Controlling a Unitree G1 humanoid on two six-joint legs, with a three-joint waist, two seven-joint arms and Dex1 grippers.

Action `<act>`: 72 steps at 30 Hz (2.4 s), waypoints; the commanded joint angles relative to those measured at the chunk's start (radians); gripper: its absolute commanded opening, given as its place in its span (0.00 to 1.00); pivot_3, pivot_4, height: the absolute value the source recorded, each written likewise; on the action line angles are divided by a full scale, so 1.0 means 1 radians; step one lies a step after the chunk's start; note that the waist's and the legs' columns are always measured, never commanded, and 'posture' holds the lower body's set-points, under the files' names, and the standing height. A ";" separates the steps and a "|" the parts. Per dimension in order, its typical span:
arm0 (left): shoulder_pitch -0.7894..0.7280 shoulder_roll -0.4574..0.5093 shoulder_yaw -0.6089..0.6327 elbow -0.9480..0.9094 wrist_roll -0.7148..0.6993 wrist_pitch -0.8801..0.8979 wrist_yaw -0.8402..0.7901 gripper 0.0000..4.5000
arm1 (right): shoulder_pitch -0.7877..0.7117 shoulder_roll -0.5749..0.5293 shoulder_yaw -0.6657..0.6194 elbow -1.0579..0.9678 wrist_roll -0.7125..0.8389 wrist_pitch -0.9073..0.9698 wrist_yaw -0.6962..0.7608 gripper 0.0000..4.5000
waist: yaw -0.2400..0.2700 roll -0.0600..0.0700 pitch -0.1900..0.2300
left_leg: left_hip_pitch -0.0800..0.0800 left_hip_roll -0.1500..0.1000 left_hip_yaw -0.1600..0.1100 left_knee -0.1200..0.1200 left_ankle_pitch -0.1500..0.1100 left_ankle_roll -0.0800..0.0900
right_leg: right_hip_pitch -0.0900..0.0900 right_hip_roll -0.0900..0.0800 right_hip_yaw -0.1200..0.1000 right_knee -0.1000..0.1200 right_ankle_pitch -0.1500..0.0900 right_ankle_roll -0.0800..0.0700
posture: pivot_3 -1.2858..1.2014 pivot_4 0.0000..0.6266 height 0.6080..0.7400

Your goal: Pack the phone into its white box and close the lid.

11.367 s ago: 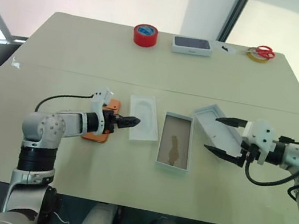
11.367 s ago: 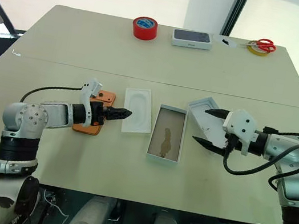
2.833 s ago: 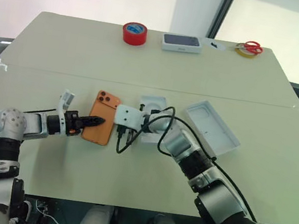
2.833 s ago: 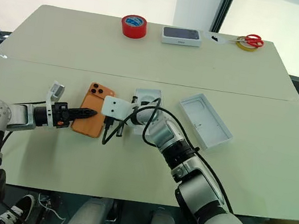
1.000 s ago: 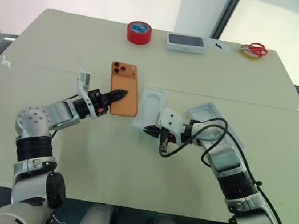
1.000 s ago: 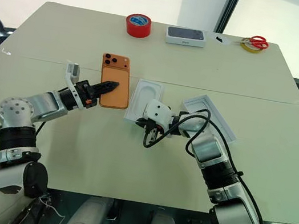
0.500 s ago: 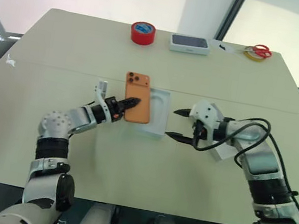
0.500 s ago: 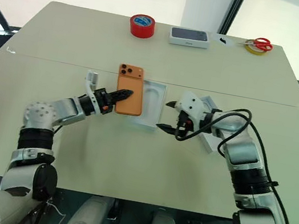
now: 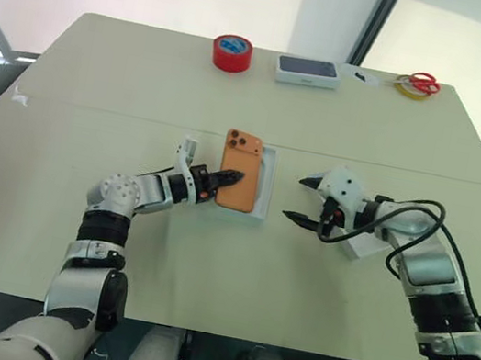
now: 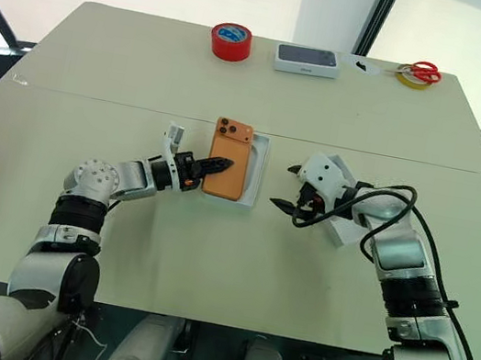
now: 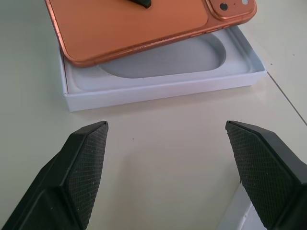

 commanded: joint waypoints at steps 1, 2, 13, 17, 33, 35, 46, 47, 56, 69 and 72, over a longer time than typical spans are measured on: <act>-0.038 0.004 -0.021 -0.019 0.019 -0.004 -0.022 0.53 | -0.006 0.004 -0.013 -0.040 0.006 -0.011 -0.008 0.92 | -0.001 0.000 0.000 | 0.000 0.000 0.000 0.000 0.000 0.000 | 0.000 0.000 0.000 0.000 0.000 0.000 | 0.52 0.24 0.96; -0.040 0.010 -0.033 -0.027 0.033 -0.005 -0.021 0.62 | -0.008 0.004 -0.013 -0.040 0.006 -0.009 -0.009 0.92 | -0.002 0.000 0.000 | 0.000 0.000 0.000 0.000 0.000 0.000 | 0.001 0.000 0.000 0.000 0.000 0.000 | 0.52 0.24 0.96; -0.045 0.132 -0.105 -0.148 0.101 0.069 -0.022 0.62 | -0.021 0.027 -0.001 -0.022 -0.005 -0.018 -0.016 0.92 | -0.008 0.000 0.000 | 0.001 0.000 0.000 0.000 0.000 0.000 | 0.000 0.000 0.000 0.000 0.000 0.000 | 0.52 0.24 0.96; -0.016 0.168 -0.100 -0.229 0.098 0.069 -0.027 0.62 | -0.033 0.032 0.005 -0.002 -0.013 -0.010 -0.017 0.92 | -0.009 0.000 0.000 | 0.001 0.000 -0.001 0.000 0.000 0.000 | 0.000 0.000 0.000 0.000 0.000 0.000 | 0.52 0.24 0.96; 0.038 0.211 -0.389 -0.139 0.499 -0.463 -0.156 0.00 | -0.109 0.109 0.091 0.159 -0.157 -0.113 -0.122 0.01 | -0.004 0.001 0.000 | 0.001 0.000 0.000 -0.001 0.000 0.000 | 0.000 0.000 0.000 0.000 0.000 0.000 | 0.52 0.24 0.96; 0.030 0.192 -0.426 -0.129 0.523 -0.472 -0.183 0.00 | -0.121 0.120 0.098 0.173 -0.167 -0.121 -0.129 0.01 | -0.002 0.001 0.000 | 0.000 0.000 0.000 -0.001 0.000 0.000 | 0.000 0.000 0.000 0.000 0.000 0.000 | 0.52 0.24 0.96; 0.039 0.094 -0.475 -0.243 0.489 -0.381 -0.297 0.00 | 0.030 -0.014 0.072 -0.044 -0.114 -0.049 0.003 0.01 | 0.002 0.001 0.000 | 0.000 0.000 -0.001 0.000 0.000 0.001 | 0.000 -0.001 0.000 0.000 0.000 0.000 | 0.52 0.24 0.96; 0.042 0.084 -0.483 -0.248 0.492 -0.381 -0.299 0.00 | 0.054 -0.037 0.064 -0.075 -0.109 -0.040 0.015 0.01 | 0.003 0.001 0.000 | 0.000 0.000 -0.001 0.000 -0.001 0.001 | 0.000 -0.001 0.000 0.000 0.000 0.000 | 0.52 0.24 0.96; 0.120 0.048 -0.535 -0.371 0.485 -0.335 -0.318 0.00 | 0.160 -0.156 -0.008 -0.204 -0.080 0.017 0.044 0.01 | -0.002 0.001 0.000 | 0.000 0.000 -0.001 0.000 -0.002 0.003 | 0.001 -0.001 0.000 -0.002 0.000 0.000 | 0.52 0.24 0.96; 0.112 0.068 -0.495 -0.333 0.517 -0.375 -0.282 0.00 | 0.173 -0.165 0.008 -0.266 -0.054 0.103 0.093 0.01 | -0.001 0.001 0.000 | 0.000 0.000 -0.001 0.001 -0.004 0.006 | 0.001 -0.001 0.000 -0.002 0.000 0.000 | 0.52 0.24 0.96; 0.119 0.084 -0.497 -0.345 0.518 -0.379 -0.292 0.00 | 0.151 -0.170 0.015 -0.214 -0.096 0.058 0.067 0.01 | -0.003 0.001 0.000 | 0.000 0.000 -0.002 0.001 -0.004 0.006 | 0.001 -0.001 0.000 -0.002 0.000 0.000 | 0.52 0.24 0.96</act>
